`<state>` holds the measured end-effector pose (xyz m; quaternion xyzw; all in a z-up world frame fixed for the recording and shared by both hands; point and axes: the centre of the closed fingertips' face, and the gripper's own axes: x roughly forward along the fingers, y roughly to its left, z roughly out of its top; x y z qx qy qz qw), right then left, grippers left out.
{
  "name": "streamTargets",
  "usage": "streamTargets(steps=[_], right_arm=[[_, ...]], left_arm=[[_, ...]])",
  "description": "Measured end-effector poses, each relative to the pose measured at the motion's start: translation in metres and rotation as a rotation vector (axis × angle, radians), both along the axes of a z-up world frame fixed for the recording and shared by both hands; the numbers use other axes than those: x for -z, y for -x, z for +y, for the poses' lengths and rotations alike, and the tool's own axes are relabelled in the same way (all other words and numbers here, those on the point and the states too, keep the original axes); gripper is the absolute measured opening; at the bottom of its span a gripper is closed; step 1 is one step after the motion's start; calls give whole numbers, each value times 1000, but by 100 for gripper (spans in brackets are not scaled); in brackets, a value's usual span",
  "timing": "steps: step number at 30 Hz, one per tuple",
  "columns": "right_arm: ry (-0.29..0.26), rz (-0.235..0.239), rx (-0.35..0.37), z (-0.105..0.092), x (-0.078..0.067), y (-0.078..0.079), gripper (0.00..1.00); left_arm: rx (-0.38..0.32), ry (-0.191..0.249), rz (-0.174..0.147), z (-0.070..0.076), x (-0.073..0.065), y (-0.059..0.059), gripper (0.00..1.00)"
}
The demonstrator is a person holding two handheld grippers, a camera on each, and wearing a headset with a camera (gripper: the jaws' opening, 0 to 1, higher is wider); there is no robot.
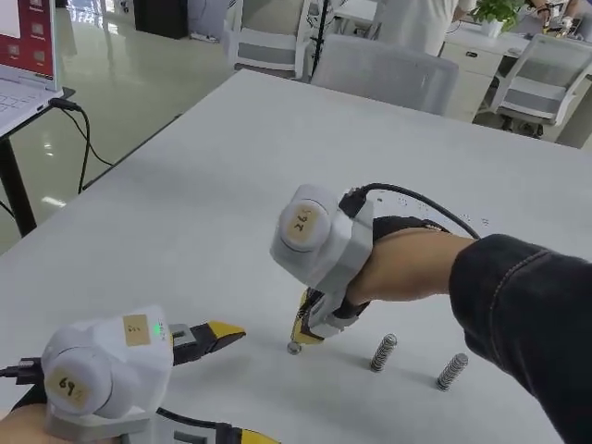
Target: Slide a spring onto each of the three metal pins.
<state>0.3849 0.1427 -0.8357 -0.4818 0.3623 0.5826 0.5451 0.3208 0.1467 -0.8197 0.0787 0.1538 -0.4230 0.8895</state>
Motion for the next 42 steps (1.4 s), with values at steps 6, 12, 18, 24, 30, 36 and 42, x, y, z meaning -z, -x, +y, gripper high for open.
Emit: streamTargets(steps=[6,12,18,24,30,36,42], right_arm=[[15,11,8,-4,7,1,9],[22,22,12,-6,12,2,9],[26,32,17,-7,18,3,9],[26,36,21,-8,20,4,9],[20,36,28,-9,20,3,10],[9,40,48,-16,19,0,17],[7,51,73,-26,21,-1,23]], left_arm=[[1,0,2,-1,0,0,69],[0,0,5,-1,0,1,69],[-2,-2,8,0,1,1,69],[-3,-3,6,1,0,1,69],[-3,-6,5,2,0,1,69],[2,-10,5,-1,0,2,69],[4,-12,5,-2,0,3,69]])
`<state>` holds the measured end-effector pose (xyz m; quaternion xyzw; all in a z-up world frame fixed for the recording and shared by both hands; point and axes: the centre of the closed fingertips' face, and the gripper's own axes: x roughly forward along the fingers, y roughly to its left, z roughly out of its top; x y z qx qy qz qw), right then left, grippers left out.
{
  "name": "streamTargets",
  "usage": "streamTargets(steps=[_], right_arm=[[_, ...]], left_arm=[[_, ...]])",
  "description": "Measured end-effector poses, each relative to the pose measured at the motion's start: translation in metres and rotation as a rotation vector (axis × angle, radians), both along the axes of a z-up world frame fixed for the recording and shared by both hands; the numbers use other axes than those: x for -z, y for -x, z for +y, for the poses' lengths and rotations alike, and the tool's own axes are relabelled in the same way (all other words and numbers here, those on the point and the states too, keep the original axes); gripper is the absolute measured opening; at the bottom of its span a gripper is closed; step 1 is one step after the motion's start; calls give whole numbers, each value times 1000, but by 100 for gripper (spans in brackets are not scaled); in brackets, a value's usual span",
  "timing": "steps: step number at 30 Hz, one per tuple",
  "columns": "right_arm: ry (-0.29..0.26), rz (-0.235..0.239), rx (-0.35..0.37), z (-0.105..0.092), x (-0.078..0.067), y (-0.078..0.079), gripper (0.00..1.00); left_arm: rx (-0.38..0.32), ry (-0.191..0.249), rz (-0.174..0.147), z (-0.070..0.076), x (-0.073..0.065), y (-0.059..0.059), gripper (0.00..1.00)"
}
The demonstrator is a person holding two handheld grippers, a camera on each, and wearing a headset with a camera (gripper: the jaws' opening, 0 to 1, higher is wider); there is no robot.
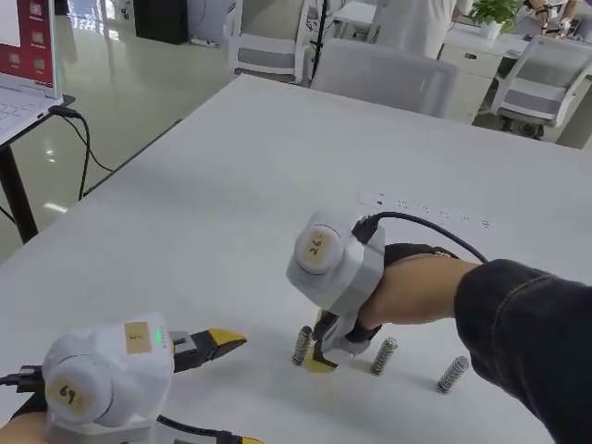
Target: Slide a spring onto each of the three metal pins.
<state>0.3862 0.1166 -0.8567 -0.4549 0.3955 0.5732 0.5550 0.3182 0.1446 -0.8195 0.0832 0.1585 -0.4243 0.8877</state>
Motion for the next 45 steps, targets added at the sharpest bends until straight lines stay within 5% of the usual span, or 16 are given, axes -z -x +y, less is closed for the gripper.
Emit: streamTargets(steps=[27,45], right_arm=[[-97,5,169,-47,-1,-19,62],[-198,-12,309,-77,-9,-26,73]], left_arm=[[11,-13,3,-5,1,-1,69],[14,-13,10,-8,2,0,68]])
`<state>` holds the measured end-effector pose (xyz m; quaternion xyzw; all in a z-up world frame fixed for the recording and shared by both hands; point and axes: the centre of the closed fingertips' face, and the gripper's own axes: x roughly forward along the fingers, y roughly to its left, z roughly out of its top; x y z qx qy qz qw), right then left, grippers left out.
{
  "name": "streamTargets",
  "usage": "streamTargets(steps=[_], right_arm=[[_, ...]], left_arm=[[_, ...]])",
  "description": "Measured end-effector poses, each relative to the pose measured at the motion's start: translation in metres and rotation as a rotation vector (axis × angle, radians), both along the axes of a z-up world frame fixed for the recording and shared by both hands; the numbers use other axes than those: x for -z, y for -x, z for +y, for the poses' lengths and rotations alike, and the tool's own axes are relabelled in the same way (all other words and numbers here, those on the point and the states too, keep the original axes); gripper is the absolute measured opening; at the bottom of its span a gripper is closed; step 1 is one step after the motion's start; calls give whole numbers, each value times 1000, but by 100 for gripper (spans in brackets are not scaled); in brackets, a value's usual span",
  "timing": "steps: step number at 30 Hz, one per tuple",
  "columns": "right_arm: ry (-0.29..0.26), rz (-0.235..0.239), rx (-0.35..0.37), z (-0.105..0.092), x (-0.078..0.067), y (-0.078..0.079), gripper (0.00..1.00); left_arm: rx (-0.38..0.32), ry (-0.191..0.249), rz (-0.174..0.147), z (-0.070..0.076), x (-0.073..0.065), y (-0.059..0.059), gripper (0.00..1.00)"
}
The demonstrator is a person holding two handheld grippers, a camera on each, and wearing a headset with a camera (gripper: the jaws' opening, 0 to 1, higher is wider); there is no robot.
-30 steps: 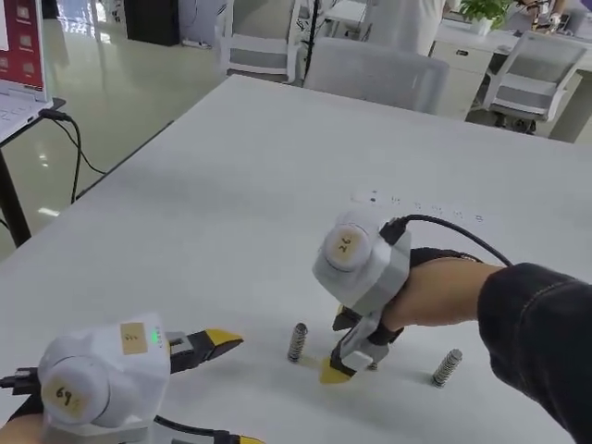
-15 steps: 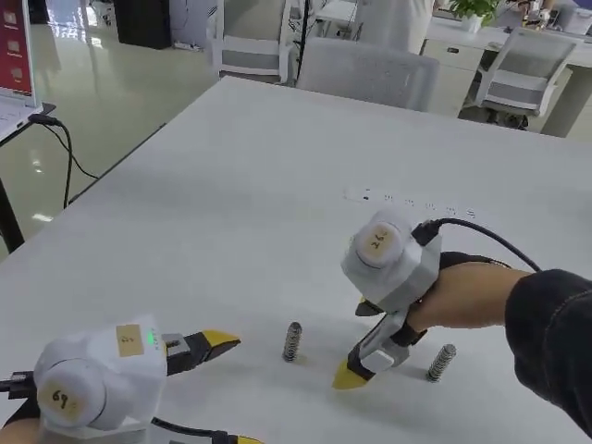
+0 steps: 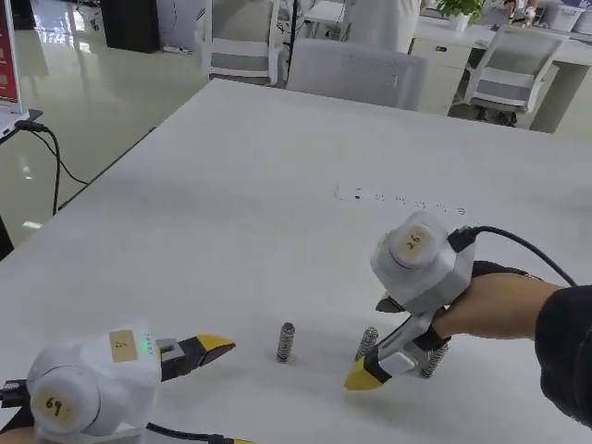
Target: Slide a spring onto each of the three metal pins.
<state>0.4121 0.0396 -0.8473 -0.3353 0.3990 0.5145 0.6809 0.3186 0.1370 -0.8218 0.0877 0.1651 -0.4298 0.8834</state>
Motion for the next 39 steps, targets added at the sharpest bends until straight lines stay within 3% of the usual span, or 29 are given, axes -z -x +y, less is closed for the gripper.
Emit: streamTargets(steps=[26,39], right_arm=[[-227,-81,225,-18,-25,-8,77],[-281,-121,276,-28,-33,-5,77]], left_arm=[[9,-2,9,-4,0,2,68],[2,1,4,-4,-2,2,68]])
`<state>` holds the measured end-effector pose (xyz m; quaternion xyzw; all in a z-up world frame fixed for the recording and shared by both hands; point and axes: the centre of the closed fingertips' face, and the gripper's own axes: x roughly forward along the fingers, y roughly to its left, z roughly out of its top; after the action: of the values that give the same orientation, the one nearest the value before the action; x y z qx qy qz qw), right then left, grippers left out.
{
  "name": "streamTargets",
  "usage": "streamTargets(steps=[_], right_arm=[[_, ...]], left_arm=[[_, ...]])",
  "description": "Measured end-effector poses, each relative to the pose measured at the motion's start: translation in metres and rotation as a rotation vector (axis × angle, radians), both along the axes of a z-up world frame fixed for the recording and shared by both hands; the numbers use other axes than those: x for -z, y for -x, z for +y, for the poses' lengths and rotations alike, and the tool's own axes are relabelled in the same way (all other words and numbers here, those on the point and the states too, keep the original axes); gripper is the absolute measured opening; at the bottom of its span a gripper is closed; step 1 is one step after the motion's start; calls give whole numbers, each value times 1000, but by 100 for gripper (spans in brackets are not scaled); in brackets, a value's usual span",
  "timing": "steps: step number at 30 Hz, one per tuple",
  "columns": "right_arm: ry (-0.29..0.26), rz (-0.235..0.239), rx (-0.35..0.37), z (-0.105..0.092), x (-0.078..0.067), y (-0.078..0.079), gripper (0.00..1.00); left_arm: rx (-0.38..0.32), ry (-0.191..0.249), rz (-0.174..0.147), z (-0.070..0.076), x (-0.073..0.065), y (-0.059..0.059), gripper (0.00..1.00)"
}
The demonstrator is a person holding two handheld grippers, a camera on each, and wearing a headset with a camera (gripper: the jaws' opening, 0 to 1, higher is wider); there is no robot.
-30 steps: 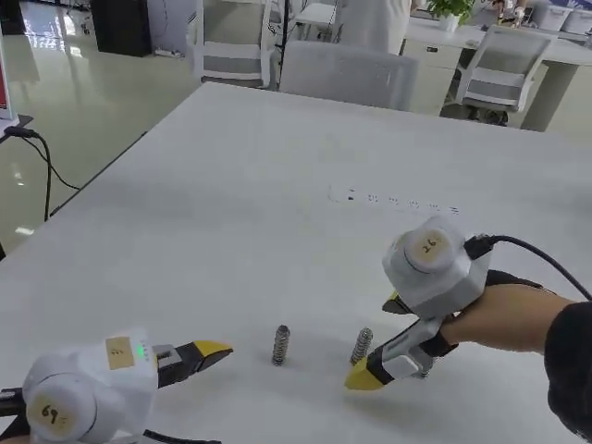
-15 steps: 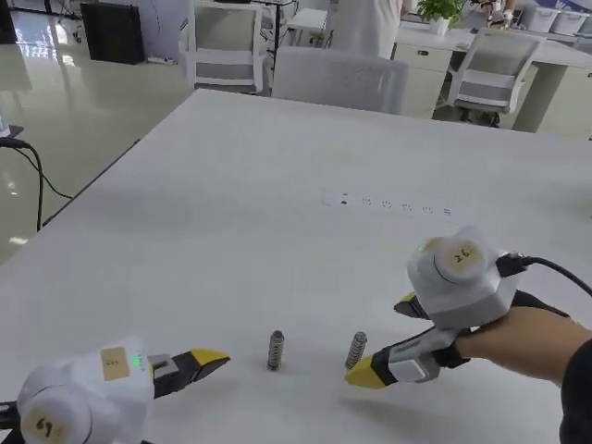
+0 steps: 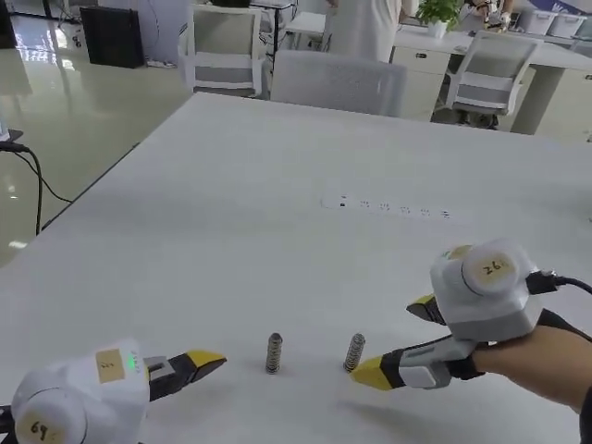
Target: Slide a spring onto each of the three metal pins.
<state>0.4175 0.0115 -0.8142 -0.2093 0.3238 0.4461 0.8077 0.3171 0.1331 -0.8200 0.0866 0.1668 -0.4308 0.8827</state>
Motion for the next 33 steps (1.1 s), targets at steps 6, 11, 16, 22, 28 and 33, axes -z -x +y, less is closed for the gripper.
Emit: streamTargets(steps=[6,11,16,22,28,33], right_arm=[[-45,-19,26,0,-8,-5,78],[-57,-32,34,-1,-11,-6,79],[-81,-41,51,-6,-14,-7,79],[-106,-57,67,-12,-17,-4,79],[-129,-68,87,-19,-20,0,80],[-136,-81,96,-23,-21,3,80]], left_arm=[[-3,-3,-8,1,-3,-2,68],[-11,-4,-11,2,-4,-4,68],[-11,-7,-13,2,-5,-4,68],[-6,-14,-15,0,-6,-5,68],[1,-17,-23,-4,-8,-7,68],[-1,-16,-25,-5,-8,-8,68]])
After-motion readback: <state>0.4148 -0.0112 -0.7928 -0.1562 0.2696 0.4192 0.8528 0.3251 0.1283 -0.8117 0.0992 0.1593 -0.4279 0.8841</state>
